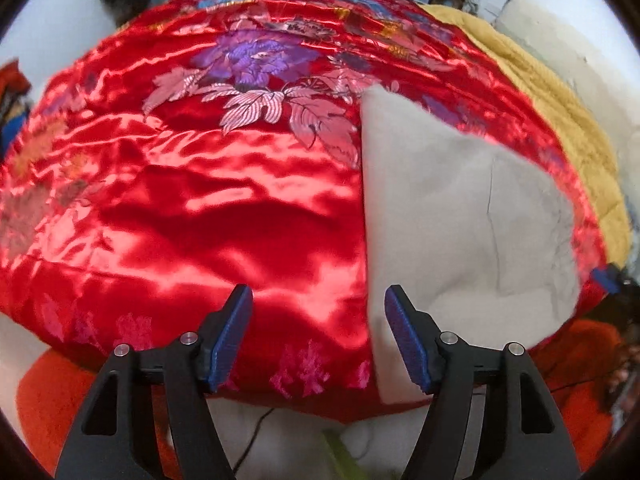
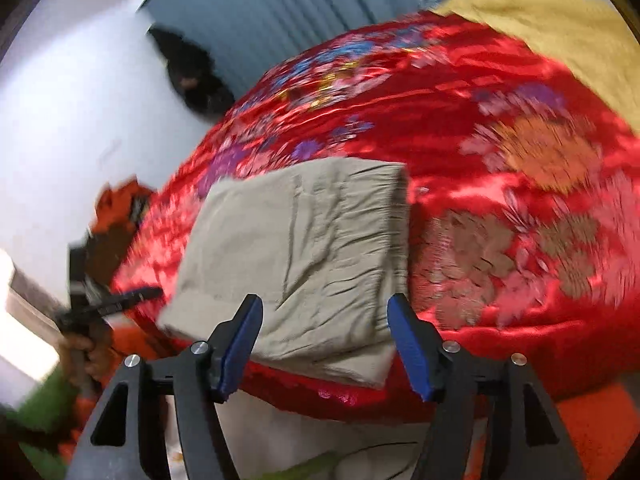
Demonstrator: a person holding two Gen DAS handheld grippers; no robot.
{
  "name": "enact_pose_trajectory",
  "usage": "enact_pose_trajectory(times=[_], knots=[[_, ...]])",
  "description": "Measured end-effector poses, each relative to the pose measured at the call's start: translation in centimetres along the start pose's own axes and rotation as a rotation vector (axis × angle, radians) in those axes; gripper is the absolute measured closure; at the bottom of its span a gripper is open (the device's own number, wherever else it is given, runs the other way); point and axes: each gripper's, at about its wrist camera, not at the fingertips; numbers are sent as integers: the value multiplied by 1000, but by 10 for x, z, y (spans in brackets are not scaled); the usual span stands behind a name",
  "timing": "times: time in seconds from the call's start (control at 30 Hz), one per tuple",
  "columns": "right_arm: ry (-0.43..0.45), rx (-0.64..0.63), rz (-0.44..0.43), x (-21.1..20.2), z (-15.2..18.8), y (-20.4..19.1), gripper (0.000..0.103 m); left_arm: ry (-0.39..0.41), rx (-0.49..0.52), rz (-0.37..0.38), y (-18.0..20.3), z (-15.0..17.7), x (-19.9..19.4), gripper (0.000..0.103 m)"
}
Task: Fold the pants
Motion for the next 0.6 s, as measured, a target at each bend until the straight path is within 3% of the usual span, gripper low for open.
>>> enact_pose_trajectory(times=[0.13, 0.23, 0.6], knots=[[30, 197, 21, -1, -27, 44, 38, -39, -53, 67, -5, -19, 12, 28], [-7, 318, -50, 12, -39, 63, 38, -84, -55, 102, -1, -24, 26, 28], [-294, 210, -109, 97, -24, 40, 38, -180, -7, 165, 33, -21, 67, 28]])
Point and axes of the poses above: each gripper's, at about its wrist camera, not at the fingertips, and x roughly the way its jaws point, y to its right, z to its underside, and after that the axes turned 14 degrees about y, right-handed
